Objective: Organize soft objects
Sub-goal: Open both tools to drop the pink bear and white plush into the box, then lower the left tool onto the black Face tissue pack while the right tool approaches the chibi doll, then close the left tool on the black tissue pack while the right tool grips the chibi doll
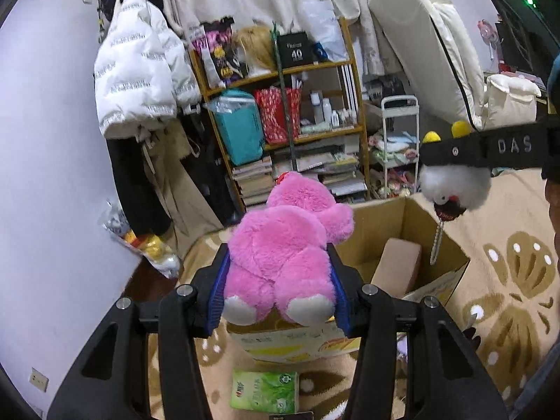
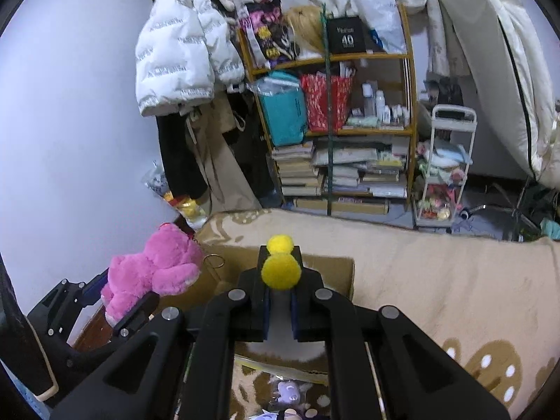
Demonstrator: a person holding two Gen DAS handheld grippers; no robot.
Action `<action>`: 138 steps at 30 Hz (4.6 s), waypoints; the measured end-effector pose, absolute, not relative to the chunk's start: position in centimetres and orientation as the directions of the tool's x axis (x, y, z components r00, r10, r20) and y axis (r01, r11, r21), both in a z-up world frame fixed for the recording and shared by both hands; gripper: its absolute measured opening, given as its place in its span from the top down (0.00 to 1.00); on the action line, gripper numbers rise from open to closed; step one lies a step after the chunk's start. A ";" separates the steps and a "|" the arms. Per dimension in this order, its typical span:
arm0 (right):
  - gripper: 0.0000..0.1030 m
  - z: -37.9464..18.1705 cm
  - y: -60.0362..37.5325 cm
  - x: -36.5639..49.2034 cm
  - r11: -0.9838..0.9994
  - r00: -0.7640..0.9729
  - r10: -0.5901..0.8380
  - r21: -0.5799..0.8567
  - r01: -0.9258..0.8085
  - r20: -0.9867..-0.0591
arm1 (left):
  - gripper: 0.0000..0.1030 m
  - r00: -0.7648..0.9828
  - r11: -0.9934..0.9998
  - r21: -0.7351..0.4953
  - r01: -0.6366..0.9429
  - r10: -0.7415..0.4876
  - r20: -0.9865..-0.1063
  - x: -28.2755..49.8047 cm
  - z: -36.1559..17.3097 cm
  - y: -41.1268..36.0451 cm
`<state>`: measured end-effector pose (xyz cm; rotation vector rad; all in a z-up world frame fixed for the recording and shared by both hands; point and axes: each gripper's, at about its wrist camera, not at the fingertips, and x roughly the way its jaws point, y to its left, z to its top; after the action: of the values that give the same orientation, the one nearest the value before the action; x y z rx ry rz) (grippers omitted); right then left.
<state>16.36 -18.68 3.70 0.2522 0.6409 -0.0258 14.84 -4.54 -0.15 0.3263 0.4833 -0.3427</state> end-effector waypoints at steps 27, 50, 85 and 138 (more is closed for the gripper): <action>0.56 -1.0 -19.3 17.2 0.951 0.710 0.116 0.285 0.123 -0.694 | 0.31 0.748 0.930 0.149 0.335 -0.167 -0.643 15.4 -2.4 -1.6; 0.00 0.9 -18.4 9.2 0.960 0.688 0.029 0.211 0.182 -0.725 | 0.03 0.716 0.935 0.173 0.309 -0.108 -0.690 7.9 -1.2 0.9; 0.00 -5.6 -16.6 10.4 0.968 0.542 0.023 0.155 0.198 -0.840 | 0.03 0.533 0.938 0.167 0.304 -0.021 -0.846 10.4 -6.8 0.6; 0.10 -12.4 -16.0 11.9 0.946 0.323 0.123 0.209 0.249 -0.938 | 0.56 0.250 0.947 0.048 0.318 -0.035 -0.968 11.8 -14.4 0.3</action>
<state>11.87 -15.99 -12.41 0.3438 1.2462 -0.0849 11.83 0.30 -14.44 0.2535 1.3003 -0.2434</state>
